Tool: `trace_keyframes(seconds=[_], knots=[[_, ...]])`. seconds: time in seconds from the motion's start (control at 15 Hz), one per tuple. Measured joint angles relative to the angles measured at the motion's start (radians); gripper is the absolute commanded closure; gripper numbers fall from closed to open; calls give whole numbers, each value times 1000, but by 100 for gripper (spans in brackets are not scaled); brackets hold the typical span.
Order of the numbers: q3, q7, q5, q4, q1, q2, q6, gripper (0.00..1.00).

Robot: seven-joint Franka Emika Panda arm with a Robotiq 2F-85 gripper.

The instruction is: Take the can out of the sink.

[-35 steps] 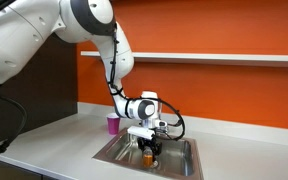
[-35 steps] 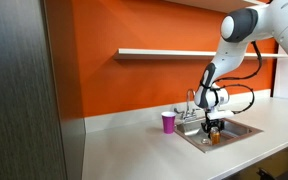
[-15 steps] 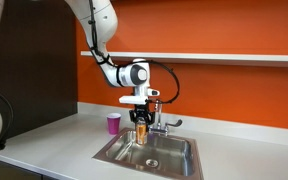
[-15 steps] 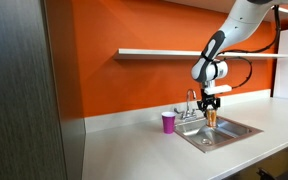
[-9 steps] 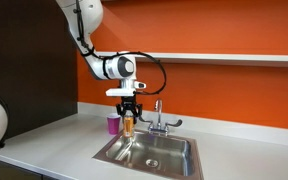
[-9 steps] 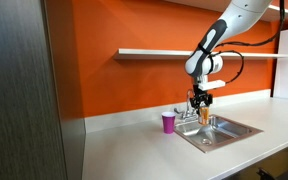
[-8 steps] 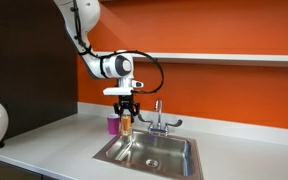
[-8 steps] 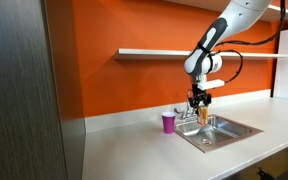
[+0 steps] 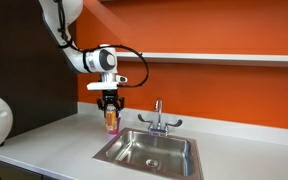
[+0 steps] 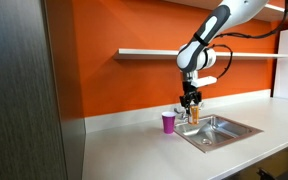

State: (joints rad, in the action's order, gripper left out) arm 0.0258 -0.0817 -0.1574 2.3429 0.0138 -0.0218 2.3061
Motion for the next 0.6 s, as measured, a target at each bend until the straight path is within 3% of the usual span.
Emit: trace_keyframes(seconds=[0.6], knots=[[-81,-58,12,25,80,-2,11,61]])
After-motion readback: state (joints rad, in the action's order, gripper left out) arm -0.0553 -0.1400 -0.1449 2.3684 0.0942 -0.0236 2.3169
